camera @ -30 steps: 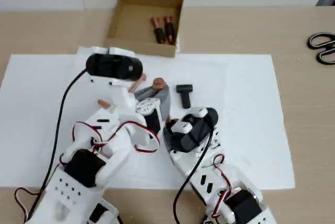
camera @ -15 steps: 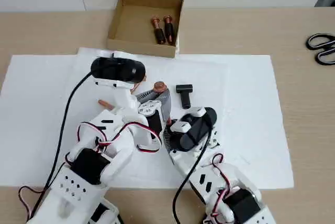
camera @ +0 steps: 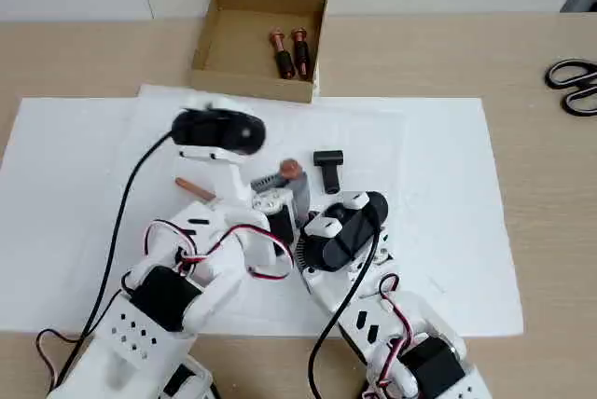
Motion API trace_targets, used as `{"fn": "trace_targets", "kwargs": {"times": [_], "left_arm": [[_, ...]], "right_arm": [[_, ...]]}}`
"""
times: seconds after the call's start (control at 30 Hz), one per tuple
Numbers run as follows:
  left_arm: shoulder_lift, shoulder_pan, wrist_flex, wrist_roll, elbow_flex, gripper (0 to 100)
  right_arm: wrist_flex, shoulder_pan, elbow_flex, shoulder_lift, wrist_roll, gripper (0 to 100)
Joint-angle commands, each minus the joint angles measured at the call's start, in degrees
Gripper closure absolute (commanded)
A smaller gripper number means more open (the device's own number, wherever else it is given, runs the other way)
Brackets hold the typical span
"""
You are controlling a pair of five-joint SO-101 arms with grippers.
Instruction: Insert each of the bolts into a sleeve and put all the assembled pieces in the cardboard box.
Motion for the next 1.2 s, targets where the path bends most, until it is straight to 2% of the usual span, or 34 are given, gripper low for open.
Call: {"fn": "trace_targets", "kwargs": {"times": [0.0,0.3,0.8,0.9,1.07,1.17], "left_arm": [[-1.23,1.23,1.05,0.44,-0.31,99],[-1.05,3.25,5.36,0.18,-0.22,99],[-1.05,5.01,5.36,-1.93,2.68,99],[-1.23,4.92,5.36,-1.93,2.51,92],[-1.49,2.9,5.45,-1.67,2.33,72],[-1.49,1.67,7.82,-1.67,-0.04,69]], "right_arm": [[-1.54,-0.22,-1.14,-0.22,-0.62,99.4],[-1.54,-0.13,-1.14,-0.22,-0.62,99.4],[-1.54,-0.13,-1.14,-0.22,-0.62,99.4],[-1.54,-0.13,-1.14,-0.22,-0.62,99.4],[-1.54,-0.04,-1.14,-0.22,-0.62,99.4],[-1.54,-0.04,-1.14,-0.22,-0.62,99.4]]}}
